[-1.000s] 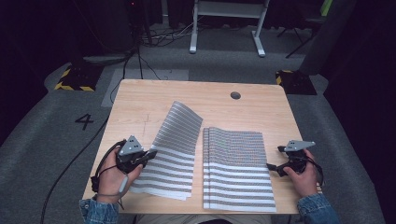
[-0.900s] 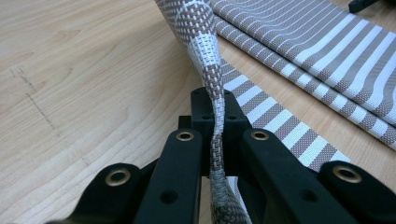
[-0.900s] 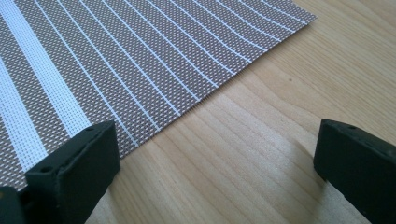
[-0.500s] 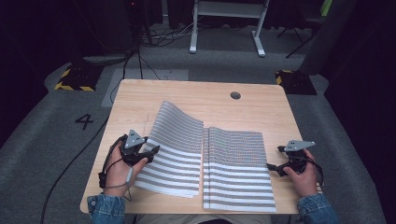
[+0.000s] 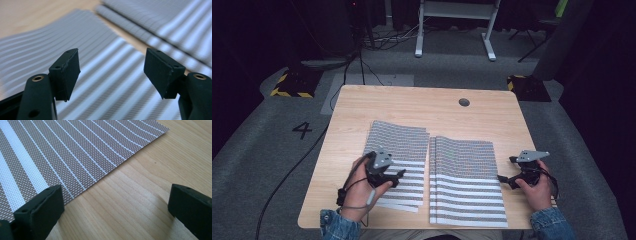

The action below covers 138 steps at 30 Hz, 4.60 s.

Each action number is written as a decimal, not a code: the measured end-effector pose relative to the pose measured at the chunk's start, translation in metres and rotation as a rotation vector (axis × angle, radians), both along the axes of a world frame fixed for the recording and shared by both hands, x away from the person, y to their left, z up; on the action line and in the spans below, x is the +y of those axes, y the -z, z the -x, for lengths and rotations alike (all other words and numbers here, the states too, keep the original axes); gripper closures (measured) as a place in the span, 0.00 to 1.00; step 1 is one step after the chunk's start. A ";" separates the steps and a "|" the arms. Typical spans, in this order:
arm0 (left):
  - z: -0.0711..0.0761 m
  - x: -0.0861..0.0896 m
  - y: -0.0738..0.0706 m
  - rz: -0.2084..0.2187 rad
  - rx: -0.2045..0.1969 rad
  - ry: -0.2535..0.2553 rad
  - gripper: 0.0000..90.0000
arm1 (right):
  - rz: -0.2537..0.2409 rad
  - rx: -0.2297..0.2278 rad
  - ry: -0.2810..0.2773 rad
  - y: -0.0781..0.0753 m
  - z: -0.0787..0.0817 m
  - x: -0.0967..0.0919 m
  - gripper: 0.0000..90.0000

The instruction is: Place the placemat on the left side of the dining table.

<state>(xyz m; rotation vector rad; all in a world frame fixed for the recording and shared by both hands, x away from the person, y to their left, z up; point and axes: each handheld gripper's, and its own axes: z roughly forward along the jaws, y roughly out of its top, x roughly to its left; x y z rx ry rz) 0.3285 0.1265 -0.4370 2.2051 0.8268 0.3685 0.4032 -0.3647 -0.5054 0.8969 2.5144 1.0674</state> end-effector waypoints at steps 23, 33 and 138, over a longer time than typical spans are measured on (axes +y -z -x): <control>0.003 -0.037 0.057 -0.072 0.105 0.090 0.26 | 0.000 0.001 0.000 0.000 0.000 0.000 0.01; -0.006 -0.019 0.058 0.007 0.110 0.067 0.58 | 0.000 0.001 0.001 0.000 0.000 0.000 0.01; -0.043 -0.001 0.043 -0.155 0.249 -0.393 0.31 | 0.000 0.001 0.001 0.000 0.000 0.000 0.01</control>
